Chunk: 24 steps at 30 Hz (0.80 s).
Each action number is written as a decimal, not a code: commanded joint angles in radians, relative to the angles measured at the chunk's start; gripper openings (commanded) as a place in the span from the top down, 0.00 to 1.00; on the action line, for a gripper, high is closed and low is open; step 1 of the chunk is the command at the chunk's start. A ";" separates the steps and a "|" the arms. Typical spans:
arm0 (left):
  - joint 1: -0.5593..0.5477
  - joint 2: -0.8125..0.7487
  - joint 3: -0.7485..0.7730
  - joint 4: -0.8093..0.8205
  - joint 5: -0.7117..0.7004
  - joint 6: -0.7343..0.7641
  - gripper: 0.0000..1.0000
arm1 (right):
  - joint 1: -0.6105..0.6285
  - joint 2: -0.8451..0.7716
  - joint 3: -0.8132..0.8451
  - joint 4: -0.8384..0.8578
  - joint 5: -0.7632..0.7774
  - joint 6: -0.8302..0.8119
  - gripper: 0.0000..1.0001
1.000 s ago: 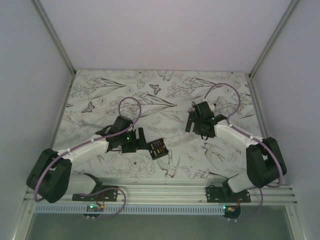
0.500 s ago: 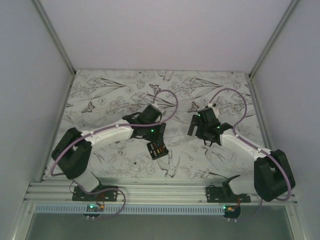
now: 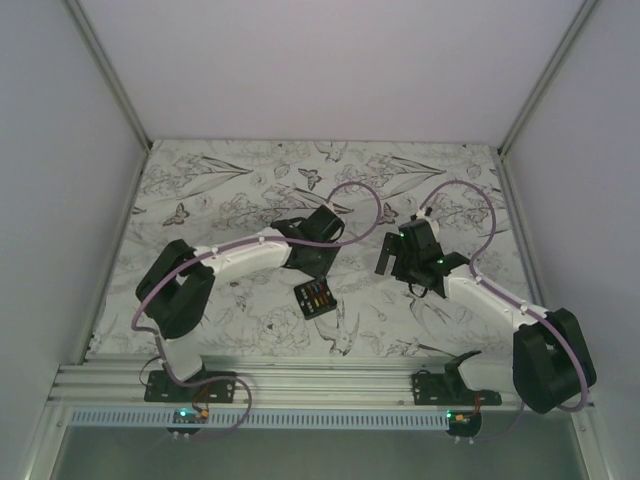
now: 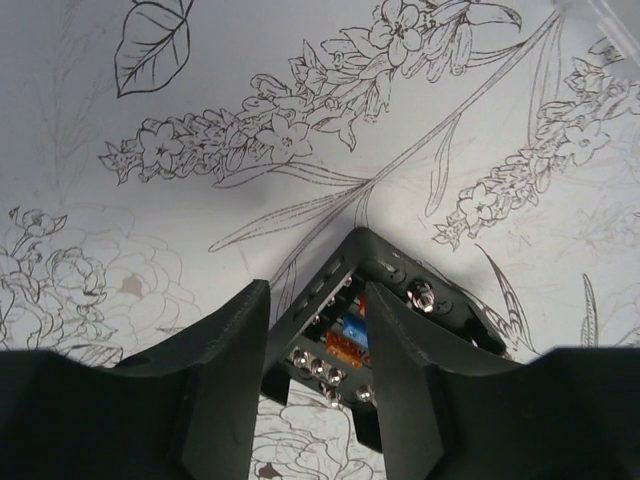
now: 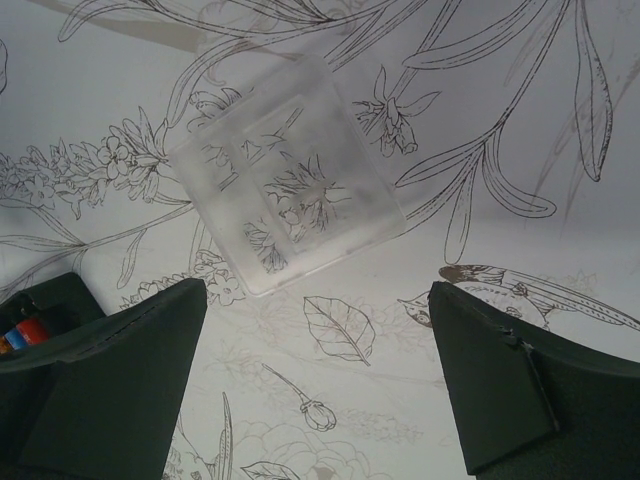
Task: Snap on the fuse box
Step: Adjust the fuse box base at the center of the board.
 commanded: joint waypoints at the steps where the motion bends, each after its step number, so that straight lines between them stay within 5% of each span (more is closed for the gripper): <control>1: 0.003 0.059 0.032 -0.060 0.021 0.040 0.57 | -0.003 -0.017 -0.006 0.030 -0.016 -0.007 0.00; 17: 0.097 0.052 0.009 -0.086 -0.015 -0.158 0.90 | -0.003 0.027 0.018 0.044 -0.001 -0.002 0.00; 24: 0.147 0.009 -0.053 -0.092 -0.063 -0.333 0.89 | -0.002 0.111 0.093 0.032 0.074 -0.002 0.00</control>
